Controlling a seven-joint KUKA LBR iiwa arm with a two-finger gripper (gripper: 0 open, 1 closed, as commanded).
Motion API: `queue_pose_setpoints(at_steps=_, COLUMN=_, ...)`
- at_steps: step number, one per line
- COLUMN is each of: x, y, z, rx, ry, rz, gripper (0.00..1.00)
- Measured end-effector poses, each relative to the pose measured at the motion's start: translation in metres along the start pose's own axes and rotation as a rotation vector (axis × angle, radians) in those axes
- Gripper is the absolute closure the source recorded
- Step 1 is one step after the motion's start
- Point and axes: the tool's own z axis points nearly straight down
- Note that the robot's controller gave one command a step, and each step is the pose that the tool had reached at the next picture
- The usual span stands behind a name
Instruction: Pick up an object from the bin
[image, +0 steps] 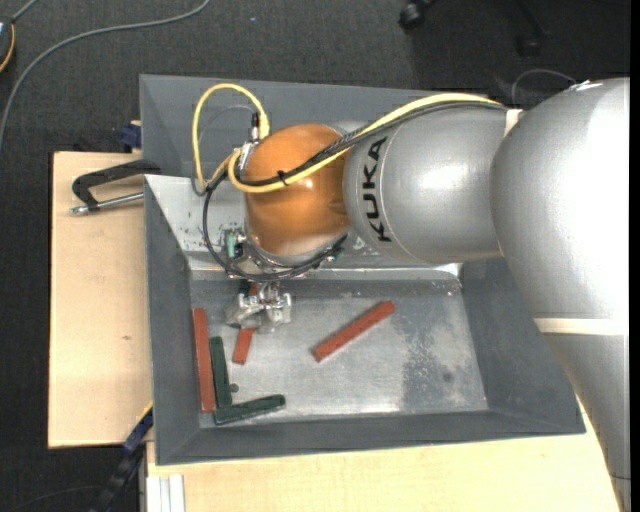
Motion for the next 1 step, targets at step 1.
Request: queue_pose_setpoints(at_steps=1, x=0.0013, y=0.001, z=0.0024, rx=-0.004, ry=0.002, rz=0.001, gripper=0.0)
